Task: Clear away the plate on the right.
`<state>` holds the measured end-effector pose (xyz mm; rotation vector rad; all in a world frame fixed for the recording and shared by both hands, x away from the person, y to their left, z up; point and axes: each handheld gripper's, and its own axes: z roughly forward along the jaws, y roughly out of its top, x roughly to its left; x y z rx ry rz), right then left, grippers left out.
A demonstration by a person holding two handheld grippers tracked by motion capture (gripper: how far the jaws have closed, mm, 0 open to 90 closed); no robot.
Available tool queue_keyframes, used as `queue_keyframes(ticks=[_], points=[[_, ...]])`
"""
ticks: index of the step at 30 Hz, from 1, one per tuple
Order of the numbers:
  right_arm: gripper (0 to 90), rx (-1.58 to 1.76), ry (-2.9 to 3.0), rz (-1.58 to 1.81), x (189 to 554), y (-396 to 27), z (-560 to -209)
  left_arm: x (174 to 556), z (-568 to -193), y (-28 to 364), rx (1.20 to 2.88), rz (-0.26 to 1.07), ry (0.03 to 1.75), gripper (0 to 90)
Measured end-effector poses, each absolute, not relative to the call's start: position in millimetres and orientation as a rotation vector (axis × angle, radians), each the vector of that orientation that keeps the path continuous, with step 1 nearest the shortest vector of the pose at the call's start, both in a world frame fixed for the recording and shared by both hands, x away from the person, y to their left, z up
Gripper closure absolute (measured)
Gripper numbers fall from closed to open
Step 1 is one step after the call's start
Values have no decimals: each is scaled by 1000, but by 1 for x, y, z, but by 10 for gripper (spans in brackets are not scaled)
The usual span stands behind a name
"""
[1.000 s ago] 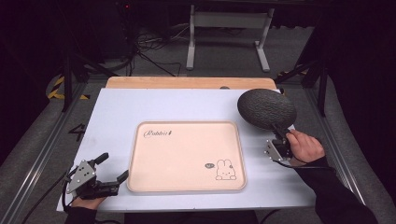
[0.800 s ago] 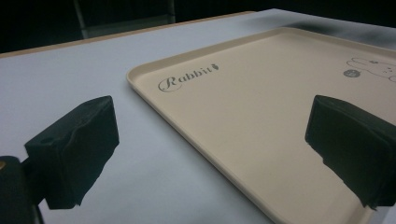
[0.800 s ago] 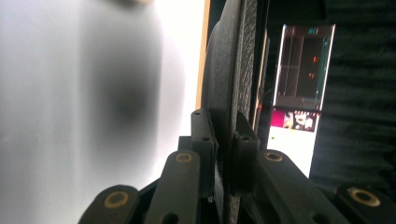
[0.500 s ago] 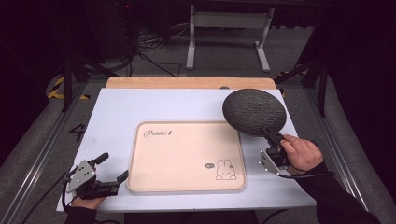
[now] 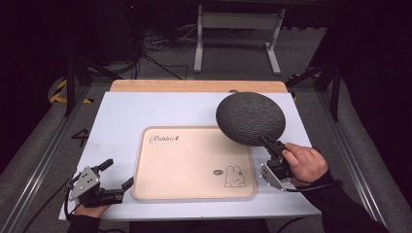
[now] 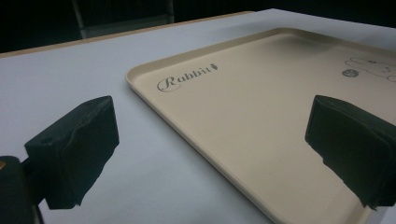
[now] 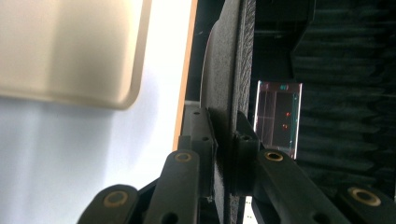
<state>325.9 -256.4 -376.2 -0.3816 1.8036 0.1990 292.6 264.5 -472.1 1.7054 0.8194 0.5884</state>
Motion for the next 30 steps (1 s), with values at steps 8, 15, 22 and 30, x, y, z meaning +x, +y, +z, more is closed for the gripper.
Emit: queue_keyframes(ticks=[8, 15, 22, 30], points=[[834, -433, 1782, 243, 317, -240, -370, 293, -472, 264, 1707, 588, 819, 36], [834, -458, 1781, 281, 313, -226, -369, 293, -472, 264, 1709, 583, 820, 36], [824, -476, 1783, 331, 310, -214, -367, 293, -472, 264, 1712, 582, 820, 36], [822, -490, 1777, 402, 306, -199, -373, 293, -472, 264, 1715, 582, 817, 37]])
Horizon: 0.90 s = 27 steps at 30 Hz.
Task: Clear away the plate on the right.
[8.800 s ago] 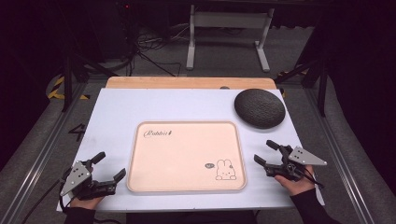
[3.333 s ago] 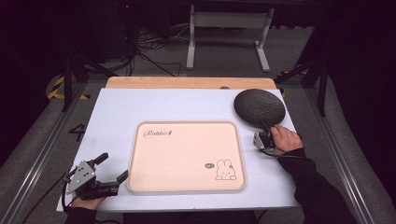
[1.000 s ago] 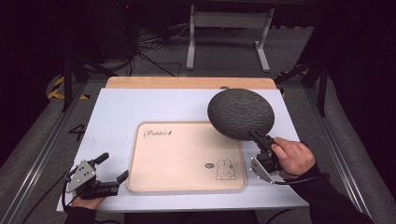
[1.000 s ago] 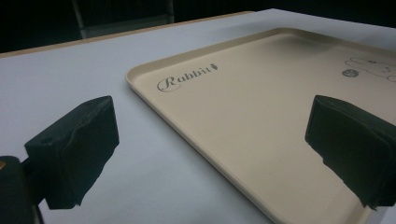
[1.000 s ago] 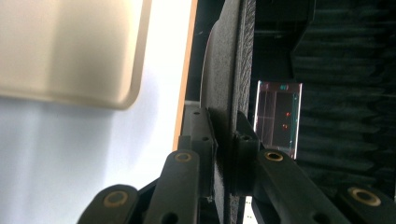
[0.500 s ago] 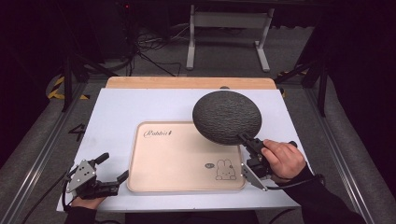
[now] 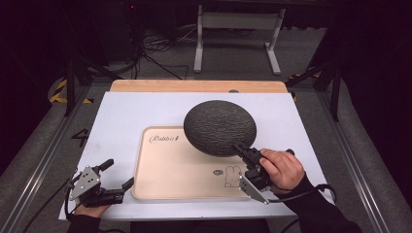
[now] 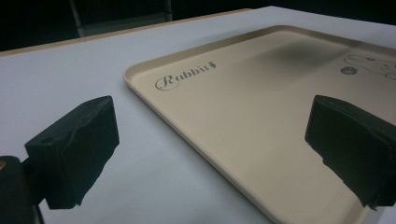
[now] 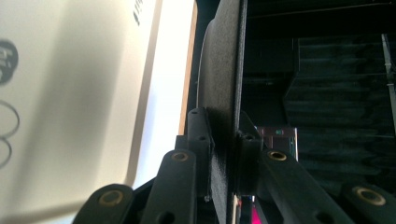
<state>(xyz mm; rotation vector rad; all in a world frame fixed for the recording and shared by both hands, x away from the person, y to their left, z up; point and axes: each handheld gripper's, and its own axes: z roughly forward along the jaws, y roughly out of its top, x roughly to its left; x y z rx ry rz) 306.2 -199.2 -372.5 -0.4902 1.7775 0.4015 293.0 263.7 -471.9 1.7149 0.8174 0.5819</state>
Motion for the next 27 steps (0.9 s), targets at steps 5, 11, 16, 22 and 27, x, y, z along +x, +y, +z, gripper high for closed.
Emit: queue_keyframes(ticks=[5, 11, 16, 22, 27], points=[[821, -498, 1776, 429, 304, -193, -375, 293, -472, 263, 1715, 583, 815, 37], [822, -523, 1758, 401, 300, -187, -379, 293, -472, 264, 1722, 585, 813, 37], [817, -550, 1769, 427, 298, -181, -385, 293, -472, 264, 1721, 586, 808, 37], [814, -587, 1795, 431, 298, -171, -394, 293, -472, 264, 1722, 586, 805, 37], [812, -609, 1818, 437, 299, -165, -401, 294, -472, 264, 1725, 588, 802, 37]])
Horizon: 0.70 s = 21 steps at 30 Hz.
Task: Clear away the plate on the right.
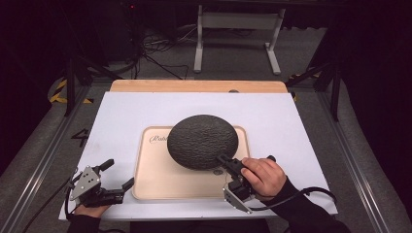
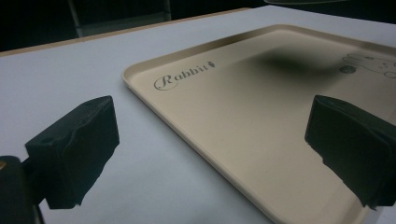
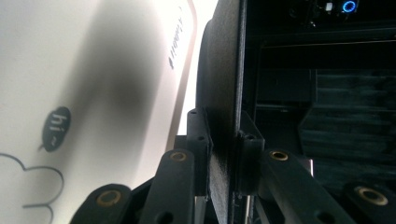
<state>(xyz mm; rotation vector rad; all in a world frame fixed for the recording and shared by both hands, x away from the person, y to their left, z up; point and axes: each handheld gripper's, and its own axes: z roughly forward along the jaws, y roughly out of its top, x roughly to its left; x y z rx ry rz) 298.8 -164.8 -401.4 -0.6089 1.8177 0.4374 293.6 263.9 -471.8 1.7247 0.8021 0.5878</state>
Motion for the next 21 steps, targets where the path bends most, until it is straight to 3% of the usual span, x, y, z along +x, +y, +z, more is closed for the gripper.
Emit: queue_keyframes(ticks=[21], points=[[804, -658, 1890, 448, 301, -148, -426, 293, -472, 264, 1724, 581, 805, 37]])
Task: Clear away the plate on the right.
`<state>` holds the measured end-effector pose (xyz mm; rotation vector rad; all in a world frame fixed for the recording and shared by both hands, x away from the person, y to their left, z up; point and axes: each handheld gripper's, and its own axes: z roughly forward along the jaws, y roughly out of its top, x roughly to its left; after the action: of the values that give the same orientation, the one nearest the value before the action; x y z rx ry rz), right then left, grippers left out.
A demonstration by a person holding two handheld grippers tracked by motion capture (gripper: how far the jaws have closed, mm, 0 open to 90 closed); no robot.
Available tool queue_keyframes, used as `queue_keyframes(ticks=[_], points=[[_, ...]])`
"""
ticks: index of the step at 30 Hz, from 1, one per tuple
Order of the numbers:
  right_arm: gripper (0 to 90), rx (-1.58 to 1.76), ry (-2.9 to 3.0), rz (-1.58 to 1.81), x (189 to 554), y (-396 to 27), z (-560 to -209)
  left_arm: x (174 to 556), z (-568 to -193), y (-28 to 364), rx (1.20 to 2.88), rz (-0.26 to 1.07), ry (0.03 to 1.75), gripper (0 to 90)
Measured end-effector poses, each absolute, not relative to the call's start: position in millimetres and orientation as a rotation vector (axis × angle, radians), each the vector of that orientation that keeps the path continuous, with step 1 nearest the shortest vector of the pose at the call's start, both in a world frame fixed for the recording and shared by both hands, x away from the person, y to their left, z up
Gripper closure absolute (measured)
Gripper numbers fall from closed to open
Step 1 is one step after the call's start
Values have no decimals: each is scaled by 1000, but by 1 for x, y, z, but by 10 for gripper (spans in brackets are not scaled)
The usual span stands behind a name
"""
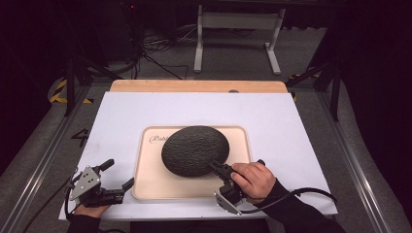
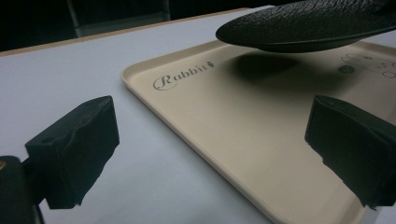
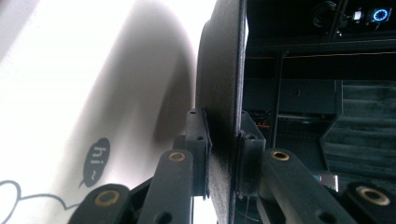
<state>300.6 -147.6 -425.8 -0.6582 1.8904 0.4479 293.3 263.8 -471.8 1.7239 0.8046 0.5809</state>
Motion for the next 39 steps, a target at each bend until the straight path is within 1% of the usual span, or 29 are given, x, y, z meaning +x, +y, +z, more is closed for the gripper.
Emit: queue_keyframes(ticks=[24, 36, 39], points=[[794, -669, 1941, 440, 306, -140, -443, 293, -472, 264, 1725, 577, 801, 38], [829, -699, 1964, 399, 305, -143, -449, 293, -472, 263, 1724, 584, 798, 38], [820, -696, 1978, 395, 304, -143, -450, 293, -472, 263, 1722, 583, 801, 38]])
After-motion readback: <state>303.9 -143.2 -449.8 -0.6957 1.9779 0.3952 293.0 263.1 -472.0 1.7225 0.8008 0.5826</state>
